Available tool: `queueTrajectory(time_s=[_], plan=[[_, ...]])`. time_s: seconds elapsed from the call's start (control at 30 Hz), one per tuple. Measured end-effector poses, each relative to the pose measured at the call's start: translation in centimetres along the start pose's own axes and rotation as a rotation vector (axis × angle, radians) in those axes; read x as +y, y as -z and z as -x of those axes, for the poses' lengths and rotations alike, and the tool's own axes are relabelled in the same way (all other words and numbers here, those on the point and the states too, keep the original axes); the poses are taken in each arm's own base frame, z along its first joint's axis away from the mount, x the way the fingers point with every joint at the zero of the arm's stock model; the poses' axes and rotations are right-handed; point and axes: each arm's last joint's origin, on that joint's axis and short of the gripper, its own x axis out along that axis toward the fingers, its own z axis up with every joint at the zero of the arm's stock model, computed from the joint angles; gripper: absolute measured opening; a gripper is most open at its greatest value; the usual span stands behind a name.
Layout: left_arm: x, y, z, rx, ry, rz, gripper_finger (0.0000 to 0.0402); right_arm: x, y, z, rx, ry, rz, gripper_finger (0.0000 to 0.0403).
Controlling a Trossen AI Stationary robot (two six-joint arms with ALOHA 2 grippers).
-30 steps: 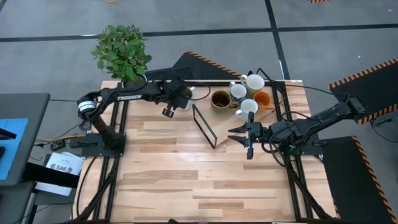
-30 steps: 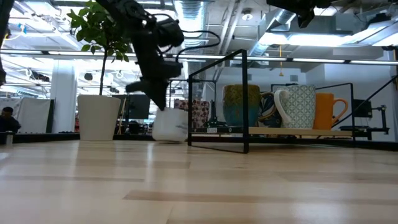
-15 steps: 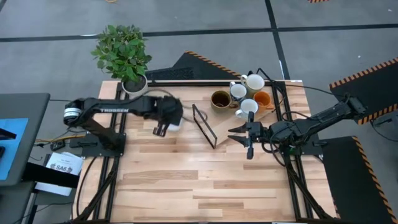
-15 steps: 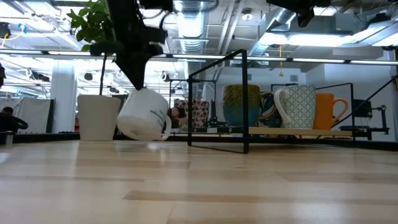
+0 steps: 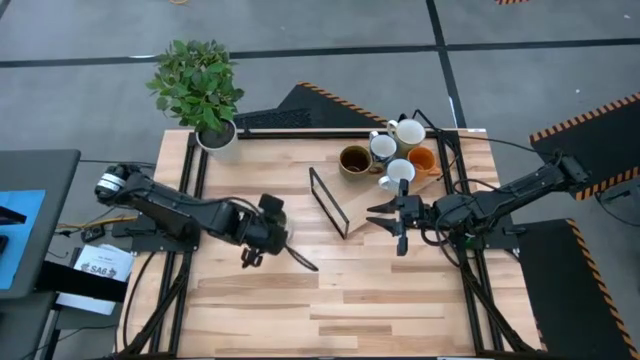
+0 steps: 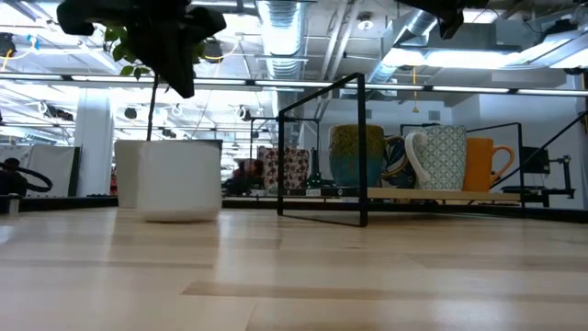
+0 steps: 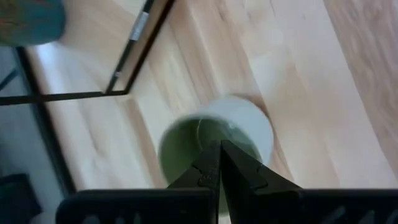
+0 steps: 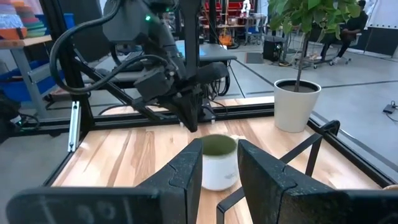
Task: Place coffee mugs
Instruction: Put the white mug on the shelf
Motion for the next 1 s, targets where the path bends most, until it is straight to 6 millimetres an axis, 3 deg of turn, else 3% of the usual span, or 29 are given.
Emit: queueTrajectory(time_s=[0.27, 0.77, 1.0], plan=[[-0.1, 0.4, 0.2, 0.054, -0.097, 0.073, 0.0000, 0.0, -0.1, 0.0, -0.008, -0.001, -0.028, 0.0127], [5.9, 3.3, -3.1, 0.111, 0.140, 0.246, 0.0000, 0.0, -0.1, 0.0, -0.006, -0.003, -0.028, 0.0127], [3.9, 5.5, -6.8, 0.101, 0.199, 0.261, 0.0000, 0.0, -0.1, 0.0, -0.006, -0.004, -0.029, 0.0127]])
